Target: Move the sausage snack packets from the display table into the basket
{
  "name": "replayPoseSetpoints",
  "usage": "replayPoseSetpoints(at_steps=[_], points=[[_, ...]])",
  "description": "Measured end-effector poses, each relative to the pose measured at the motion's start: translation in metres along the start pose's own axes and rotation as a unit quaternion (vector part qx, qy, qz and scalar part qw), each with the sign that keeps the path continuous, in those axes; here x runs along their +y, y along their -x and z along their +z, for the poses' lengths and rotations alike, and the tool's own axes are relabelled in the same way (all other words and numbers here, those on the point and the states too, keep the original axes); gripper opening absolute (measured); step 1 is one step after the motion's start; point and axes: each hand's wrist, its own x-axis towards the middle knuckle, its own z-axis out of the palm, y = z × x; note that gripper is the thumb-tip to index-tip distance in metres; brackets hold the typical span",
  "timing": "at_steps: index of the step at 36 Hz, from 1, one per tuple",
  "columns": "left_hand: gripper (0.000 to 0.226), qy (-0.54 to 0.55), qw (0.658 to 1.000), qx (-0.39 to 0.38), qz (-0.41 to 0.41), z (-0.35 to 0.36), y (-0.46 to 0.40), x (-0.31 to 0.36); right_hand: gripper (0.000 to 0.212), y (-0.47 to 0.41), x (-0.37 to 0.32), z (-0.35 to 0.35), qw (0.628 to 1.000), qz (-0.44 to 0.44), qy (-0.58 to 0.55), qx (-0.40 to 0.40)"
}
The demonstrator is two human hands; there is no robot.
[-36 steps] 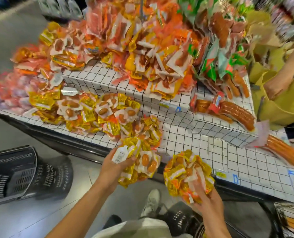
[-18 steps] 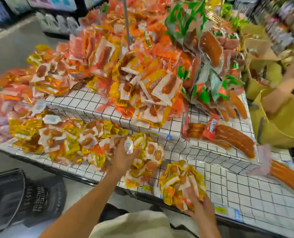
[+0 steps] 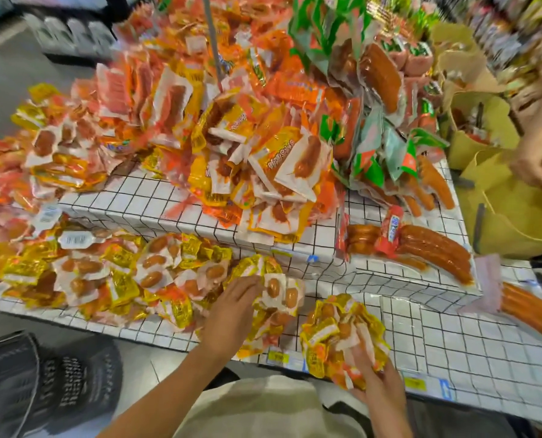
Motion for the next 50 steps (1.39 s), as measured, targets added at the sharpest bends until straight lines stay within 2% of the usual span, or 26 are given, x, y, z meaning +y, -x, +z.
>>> replayPoseSetpoints(at_steps=[9, 12, 14, 18, 20, 22, 25, 27, 30, 34, 38, 40, 43, 44, 50], points=[[0.045, 0.129, 0.987, -0.063, -0.068, -0.004, 0.01, -0.019, 0.057, 0.017, -0.029, 0.006, 0.997, -0.065, 0.027, -0.015], [0.041, 0.167, 0.979, -0.073, -0.096, -0.014, 0.007, -0.02, 0.051, 0.023, -0.045, 0.022, 0.991, -0.103, 0.054, -0.068], [0.047, 0.202, 0.967, -0.068, -0.137, -0.024, 0.008, -0.02, 0.04, 0.028, -0.057, 0.04, 0.984, -0.116, 0.068, -0.117], [0.073, 0.25, 0.951, 0.029, -0.177, -0.046, 0.021, -0.013, 0.035, 0.032, -0.073, 0.081, 0.962, -0.139, 0.109, -0.208], [0.072, 0.274, 0.939, 0.08, -0.194, -0.054, 0.034, -0.009, 0.034, 0.027, -0.075, 0.101, 0.954, -0.158, 0.131, -0.219], [0.065, 0.253, 0.933, 0.123, -0.224, -0.063, 0.046, -0.006, 0.038, 0.016, -0.072, 0.117, 0.95, -0.175, 0.154, -0.206], [0.053, 0.158, 0.955, 0.167, -0.19, -0.074, 0.055, 0.0, 0.04, 0.0, -0.061, 0.133, 0.95, -0.19, 0.184, -0.168], [0.048, 0.136, 0.973, 0.146, -0.115, -0.076, 0.049, 0.009, 0.038, -0.009, -0.053, 0.139, 0.948, -0.205, 0.201, -0.14], [0.046, 0.088, 0.994, 0.053, -0.022, -0.062, 0.03, 0.023, 0.046, -0.015, -0.044, 0.143, 0.932, -0.261, 0.226, -0.107], [0.063, -0.018, 0.999, -0.022, -0.029, -0.034, 0.017, 0.028, 0.067, -0.017, -0.034, 0.135, 0.922, -0.301, 0.232, -0.075], [0.07, -0.049, 0.998, -0.047, -0.016, -0.021, 0.015, 0.02, 0.068, -0.017, -0.023, 0.121, 0.871, -0.39, 0.292, -0.054], [0.071, -0.037, 0.997, -0.062, -0.016, -0.018, 0.017, 0.014, 0.068, -0.02, -0.017, 0.117, 0.868, -0.385, 0.302, -0.089], [0.073, -0.011, 0.995, -0.096, -0.021, -0.015, 0.019, 0.005, 0.066, -0.025, -0.013, 0.121, 0.89, -0.315, 0.262, -0.2], [0.073, -0.005, 0.994, -0.106, -0.026, -0.015, 0.018, 0.002, 0.064, -0.026, -0.012, 0.124, 0.893, -0.3, 0.257, -0.214], [0.074, -0.005, 0.989, -0.146, -0.036, -0.02, 0.01, -0.004, 0.056, -0.027, -0.02, 0.128, 0.897, -0.303, 0.248, -0.207]])
